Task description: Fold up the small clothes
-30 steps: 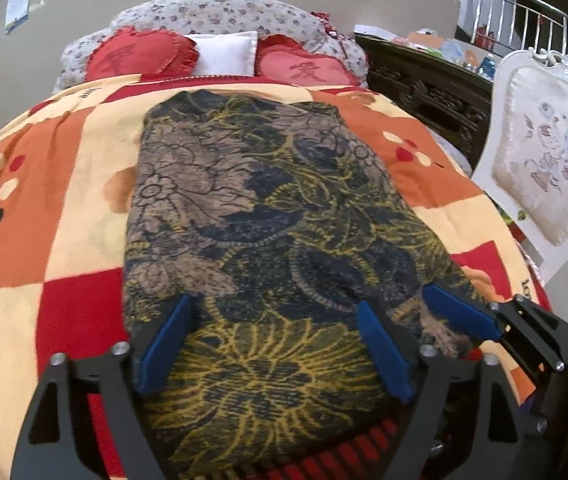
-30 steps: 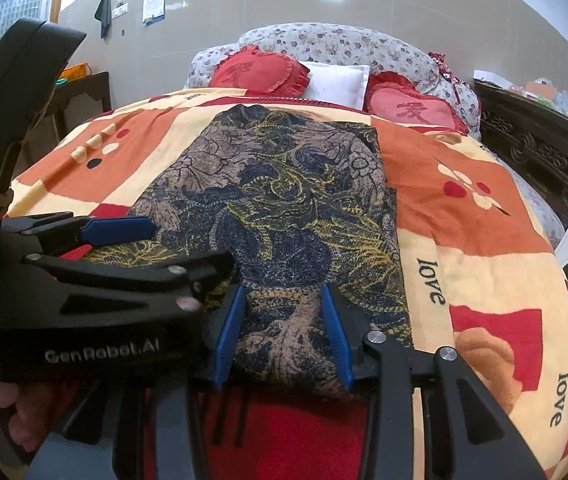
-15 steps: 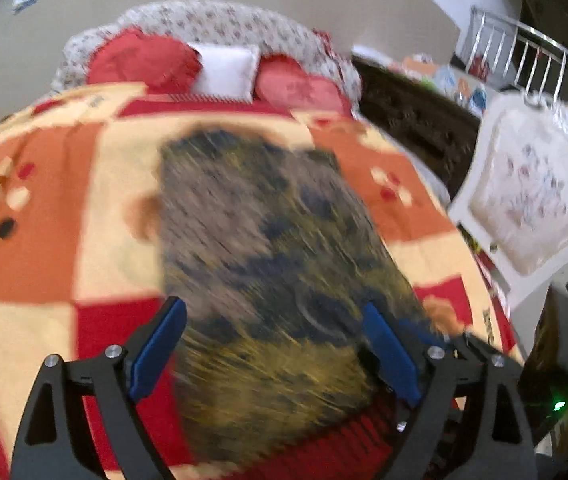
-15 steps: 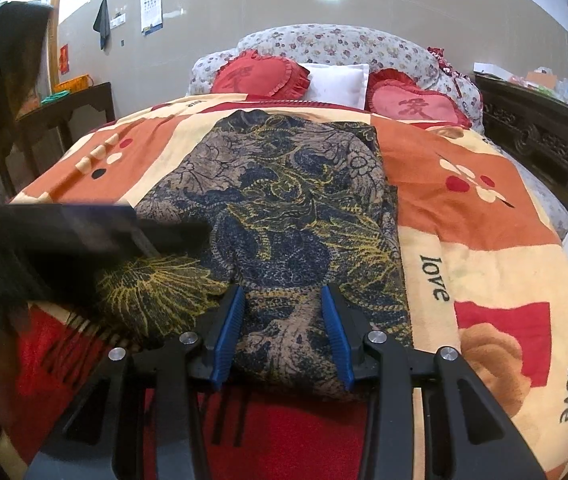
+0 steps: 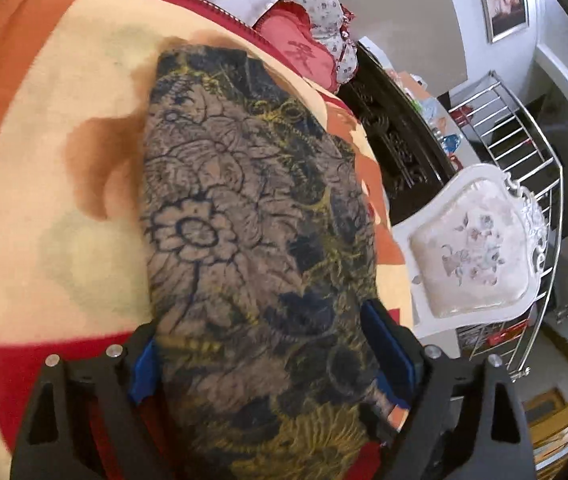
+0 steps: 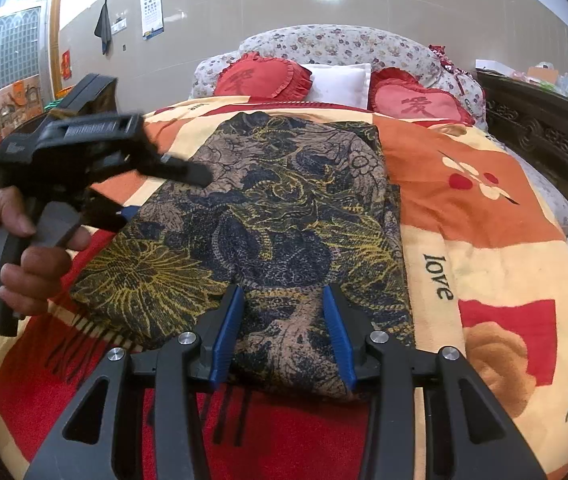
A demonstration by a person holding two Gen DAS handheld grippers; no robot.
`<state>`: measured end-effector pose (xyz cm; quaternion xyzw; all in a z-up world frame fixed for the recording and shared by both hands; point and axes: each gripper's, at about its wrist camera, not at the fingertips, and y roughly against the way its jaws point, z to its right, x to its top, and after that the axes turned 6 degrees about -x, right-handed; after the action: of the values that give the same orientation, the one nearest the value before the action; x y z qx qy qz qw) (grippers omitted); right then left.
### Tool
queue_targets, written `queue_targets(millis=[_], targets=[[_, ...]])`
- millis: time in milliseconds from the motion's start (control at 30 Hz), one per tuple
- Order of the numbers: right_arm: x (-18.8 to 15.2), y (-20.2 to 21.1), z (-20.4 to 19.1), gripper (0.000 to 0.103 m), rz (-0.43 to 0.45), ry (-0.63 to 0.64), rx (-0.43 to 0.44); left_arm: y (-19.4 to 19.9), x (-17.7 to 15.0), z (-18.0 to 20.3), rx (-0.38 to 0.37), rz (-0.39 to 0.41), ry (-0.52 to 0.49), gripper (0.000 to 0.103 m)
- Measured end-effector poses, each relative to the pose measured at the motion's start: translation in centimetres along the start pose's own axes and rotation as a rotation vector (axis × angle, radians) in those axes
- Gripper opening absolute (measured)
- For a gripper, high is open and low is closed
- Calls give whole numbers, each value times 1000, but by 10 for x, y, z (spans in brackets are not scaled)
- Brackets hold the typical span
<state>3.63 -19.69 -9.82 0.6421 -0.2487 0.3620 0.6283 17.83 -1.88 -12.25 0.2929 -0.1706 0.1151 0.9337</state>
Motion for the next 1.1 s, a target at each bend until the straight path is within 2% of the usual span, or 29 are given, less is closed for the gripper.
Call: queue_targets(millis=[200,300,333,367,433,467,533,667,767,833,900,967,1100], targets=[[4,0,4,41,-17,-17,21,6,-7,-4,3,62,-32,91],[23,3,30,40,-51,-130,105,5,-12,-2,24,68,-65,91],[32,4,46,41,-38,-187,96,3,-11,-3,24,68,-66,91],[39,2,58,46,-30,-227,94,2,-11,-4,22,69,-63,91],[55,-17,89,60,-43,-334,110,0,-12,-3,26,74,-65,91],[59,-28,97,61,-58,-361,125,-4,-13,1,34,77,-72,91],[66,-63,114,61,-125,-411,240,-8,-17,6,67,81,-110,91],[65,-106,130,61,-188,-490,364,-14,-21,14,124,82,-157,91],[59,-129,131,61,-251,-499,405,-14,-22,14,117,90,-149,90],[59,-133,130,61,-233,-495,446,-14,-24,14,119,94,-152,90],[61,-130,128,55,-198,-478,500,-14,-25,14,124,97,-158,90],[64,-130,126,40,-175,-463,530,-14,-25,15,127,100,-161,90],[64,-137,119,36,-170,-418,518,-13,-28,15,135,99,-165,90]])
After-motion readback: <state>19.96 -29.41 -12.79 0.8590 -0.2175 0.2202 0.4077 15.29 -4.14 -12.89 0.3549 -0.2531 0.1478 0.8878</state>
